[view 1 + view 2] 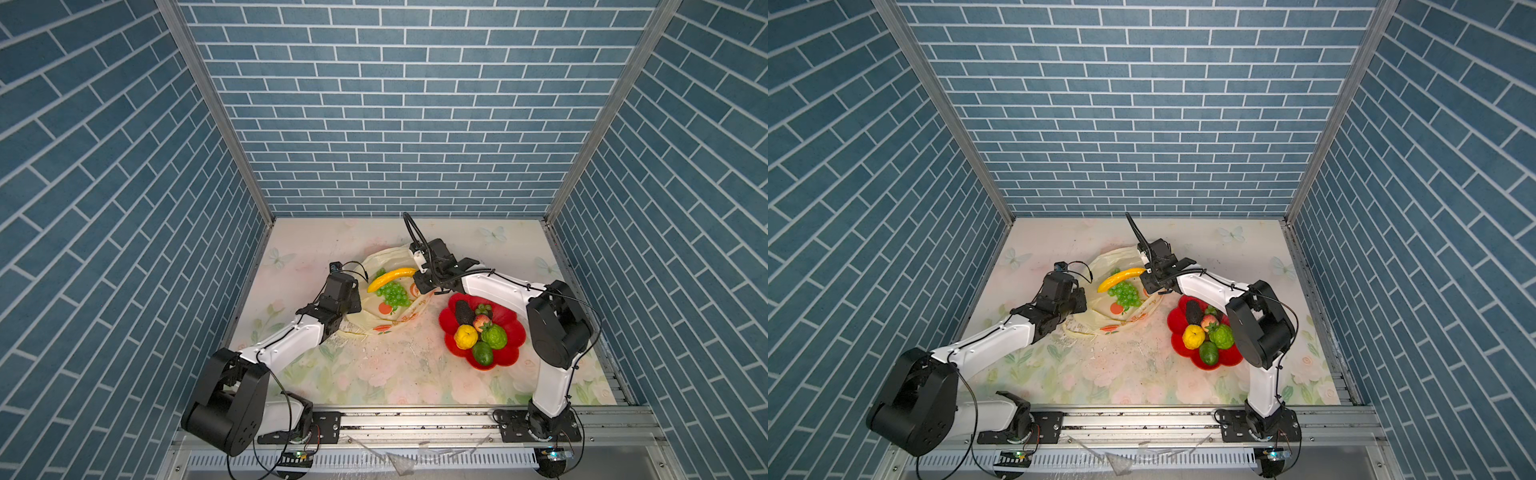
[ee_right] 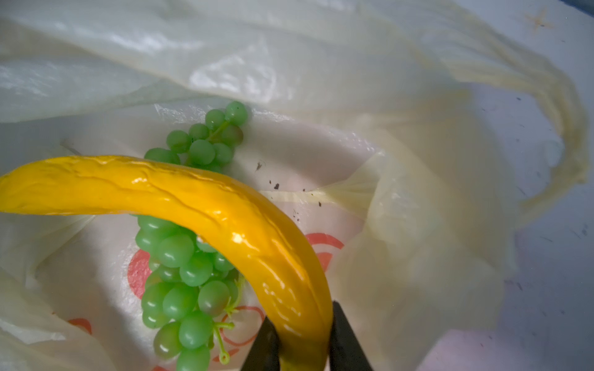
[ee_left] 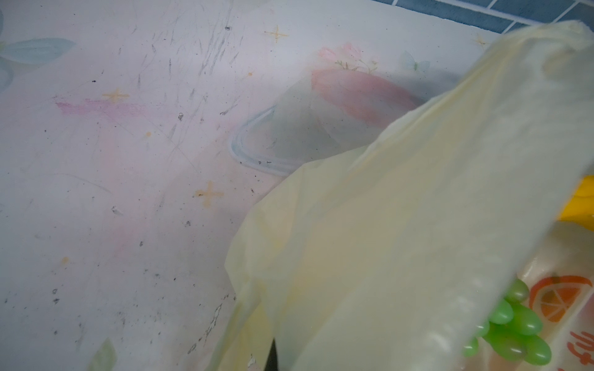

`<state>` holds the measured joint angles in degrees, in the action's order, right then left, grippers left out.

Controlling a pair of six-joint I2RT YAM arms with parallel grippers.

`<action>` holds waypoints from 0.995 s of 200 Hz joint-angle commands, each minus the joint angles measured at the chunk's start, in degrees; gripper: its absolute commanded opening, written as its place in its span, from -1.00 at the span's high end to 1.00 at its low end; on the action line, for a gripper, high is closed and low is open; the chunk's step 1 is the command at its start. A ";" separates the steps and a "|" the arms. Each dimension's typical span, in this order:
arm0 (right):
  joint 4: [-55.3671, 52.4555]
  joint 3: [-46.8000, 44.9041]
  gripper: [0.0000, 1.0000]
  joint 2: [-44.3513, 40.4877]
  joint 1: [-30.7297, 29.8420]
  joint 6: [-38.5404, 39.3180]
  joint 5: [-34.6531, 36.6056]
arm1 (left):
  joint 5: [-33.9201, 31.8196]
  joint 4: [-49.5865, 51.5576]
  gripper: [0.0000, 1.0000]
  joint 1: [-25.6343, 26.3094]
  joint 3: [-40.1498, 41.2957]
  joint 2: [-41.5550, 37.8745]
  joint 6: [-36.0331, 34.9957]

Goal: Take fruits out of the plastic bag
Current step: Pick up the fruit from the plastic bag.

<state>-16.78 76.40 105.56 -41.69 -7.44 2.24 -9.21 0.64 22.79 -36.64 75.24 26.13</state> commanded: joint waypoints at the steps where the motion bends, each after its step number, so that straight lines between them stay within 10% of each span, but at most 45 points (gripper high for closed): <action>1: -2.42 -4.13 0.54 -6.60 -0.49 -5.24 3.72 | -0.56 1.20 0.93 -0.37 0.45 -0.38 0.24; 199: -37.51 -23.06 0.70 -50.71 6.88 -36.33 24.24 | 0.47 0.48 0.94 -0.37 0.17 1.12 0.29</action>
<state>-47.90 55.94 58.30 -35.42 -35.38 22.44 -8.95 0.62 22.74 -36.62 75.50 26.20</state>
